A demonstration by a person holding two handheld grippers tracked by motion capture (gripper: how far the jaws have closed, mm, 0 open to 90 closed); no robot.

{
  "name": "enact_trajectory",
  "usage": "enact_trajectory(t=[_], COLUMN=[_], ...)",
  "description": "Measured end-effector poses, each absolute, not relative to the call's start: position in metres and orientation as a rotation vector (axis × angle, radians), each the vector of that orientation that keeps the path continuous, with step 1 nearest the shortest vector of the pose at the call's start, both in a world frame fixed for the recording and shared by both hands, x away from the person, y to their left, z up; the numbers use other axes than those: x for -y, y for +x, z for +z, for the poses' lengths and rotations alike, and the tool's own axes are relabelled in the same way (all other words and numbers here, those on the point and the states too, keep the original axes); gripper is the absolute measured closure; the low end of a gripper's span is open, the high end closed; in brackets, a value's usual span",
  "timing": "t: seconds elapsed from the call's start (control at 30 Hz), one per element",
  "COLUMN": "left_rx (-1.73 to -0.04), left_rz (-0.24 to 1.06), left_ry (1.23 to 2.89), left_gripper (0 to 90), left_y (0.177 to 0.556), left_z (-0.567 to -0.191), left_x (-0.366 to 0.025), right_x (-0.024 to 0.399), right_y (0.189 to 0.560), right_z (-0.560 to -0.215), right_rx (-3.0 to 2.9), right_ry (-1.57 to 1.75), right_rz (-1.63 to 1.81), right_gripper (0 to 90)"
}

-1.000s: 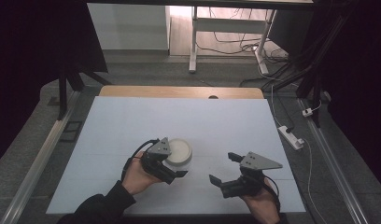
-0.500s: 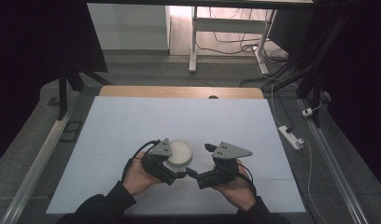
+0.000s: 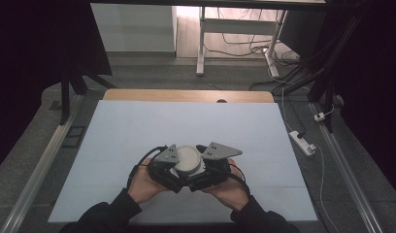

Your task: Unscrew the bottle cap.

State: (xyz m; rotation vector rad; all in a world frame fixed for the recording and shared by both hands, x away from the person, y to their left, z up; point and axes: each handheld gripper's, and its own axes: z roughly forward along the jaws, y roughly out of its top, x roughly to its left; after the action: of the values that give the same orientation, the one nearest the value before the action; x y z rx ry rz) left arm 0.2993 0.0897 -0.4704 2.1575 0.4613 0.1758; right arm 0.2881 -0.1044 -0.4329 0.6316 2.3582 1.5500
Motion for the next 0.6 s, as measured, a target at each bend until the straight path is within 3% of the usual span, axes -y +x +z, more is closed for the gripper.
enact_trajectory(t=[0.17,0.27,0.6], left_rx=[-0.461,-0.465,-0.449], left_rz=[0.171,0.164,0.146], left_ry=[2.159,2.159,2.152], left_gripper=[7.2,7.2,7.2], left_y=[0.2998,0.3005,0.3010], left_z=[-0.4707,-0.4718,-0.4726], left_x=[-0.0895,-0.0891,-0.0903], right_x=[0.1033,0.1034,0.1039], right_y=[0.2920,0.2924,0.2900], right_z=[-0.4386,-0.4402,-0.4415], right_rx=[-2.352,-2.359,-2.342], right_ry=[0.643,0.627,0.589], right_rz=[1.582,1.609,1.612], right_gripper=[0.6,6.1,6.7])
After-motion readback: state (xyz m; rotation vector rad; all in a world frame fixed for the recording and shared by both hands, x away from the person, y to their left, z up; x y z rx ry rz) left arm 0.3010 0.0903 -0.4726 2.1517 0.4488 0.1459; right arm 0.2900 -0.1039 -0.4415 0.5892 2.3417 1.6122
